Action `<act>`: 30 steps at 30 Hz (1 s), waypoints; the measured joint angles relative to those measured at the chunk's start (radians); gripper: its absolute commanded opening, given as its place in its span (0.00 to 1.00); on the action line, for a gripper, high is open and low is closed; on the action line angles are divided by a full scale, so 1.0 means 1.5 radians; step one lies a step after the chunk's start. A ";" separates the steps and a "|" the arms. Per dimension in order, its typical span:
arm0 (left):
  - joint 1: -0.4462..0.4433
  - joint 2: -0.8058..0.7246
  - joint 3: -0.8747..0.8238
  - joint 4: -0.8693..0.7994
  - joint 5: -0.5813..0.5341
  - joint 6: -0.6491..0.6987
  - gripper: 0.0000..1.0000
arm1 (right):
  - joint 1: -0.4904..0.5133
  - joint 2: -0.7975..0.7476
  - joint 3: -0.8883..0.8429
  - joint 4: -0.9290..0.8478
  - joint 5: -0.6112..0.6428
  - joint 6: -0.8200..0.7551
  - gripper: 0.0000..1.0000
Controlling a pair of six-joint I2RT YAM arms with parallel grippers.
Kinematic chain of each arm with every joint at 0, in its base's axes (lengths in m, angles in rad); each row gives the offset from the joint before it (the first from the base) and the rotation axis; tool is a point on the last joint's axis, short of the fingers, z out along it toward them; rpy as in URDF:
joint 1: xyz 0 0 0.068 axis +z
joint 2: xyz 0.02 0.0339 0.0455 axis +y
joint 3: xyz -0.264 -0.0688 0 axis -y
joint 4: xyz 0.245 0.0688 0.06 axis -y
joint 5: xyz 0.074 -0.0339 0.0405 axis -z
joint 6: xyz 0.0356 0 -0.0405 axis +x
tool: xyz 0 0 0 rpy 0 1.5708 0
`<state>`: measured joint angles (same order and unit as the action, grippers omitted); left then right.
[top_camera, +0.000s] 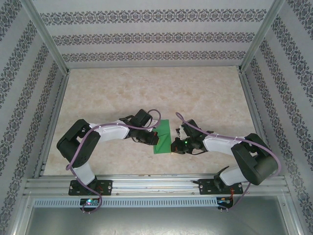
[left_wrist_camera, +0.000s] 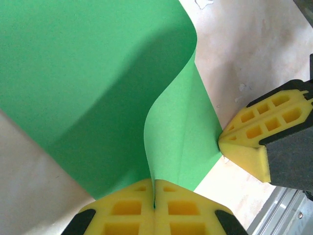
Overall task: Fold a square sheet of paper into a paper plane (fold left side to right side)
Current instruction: Fold the triangle a second time at the center of the table.
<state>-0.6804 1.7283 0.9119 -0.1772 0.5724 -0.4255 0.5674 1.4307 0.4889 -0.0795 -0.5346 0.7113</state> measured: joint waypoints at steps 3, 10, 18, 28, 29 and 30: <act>0.001 0.000 0.000 0.001 0.005 0.000 0.08 | 0.000 0.000 0.000 0.000 0.000 -0.001 0.00; 0.001 0.001 0.000 0.008 0.013 -0.001 0.18 | 0.000 0.000 0.000 0.000 0.000 -0.001 0.00; 0.001 0.016 0.000 0.024 0.013 -0.003 0.20 | 0.000 0.001 0.003 -0.005 0.000 -0.003 0.00; 0.005 0.016 0.000 0.024 0.012 -0.003 0.23 | 0.000 0.002 0.005 -0.007 0.000 -0.003 0.00; 0.006 0.016 0.000 0.024 0.011 -0.003 0.23 | 0.000 0.002 0.005 -0.007 0.000 -0.003 0.00; 0.009 0.016 0.000 0.024 0.010 -0.003 0.23 | 0.000 0.002 0.005 -0.008 0.000 -0.003 0.00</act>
<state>-0.6670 1.7523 0.9115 -0.1410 0.5873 -0.4301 0.5674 1.4342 0.4961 -0.0914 -0.5350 0.7071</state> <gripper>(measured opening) 0.228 0.057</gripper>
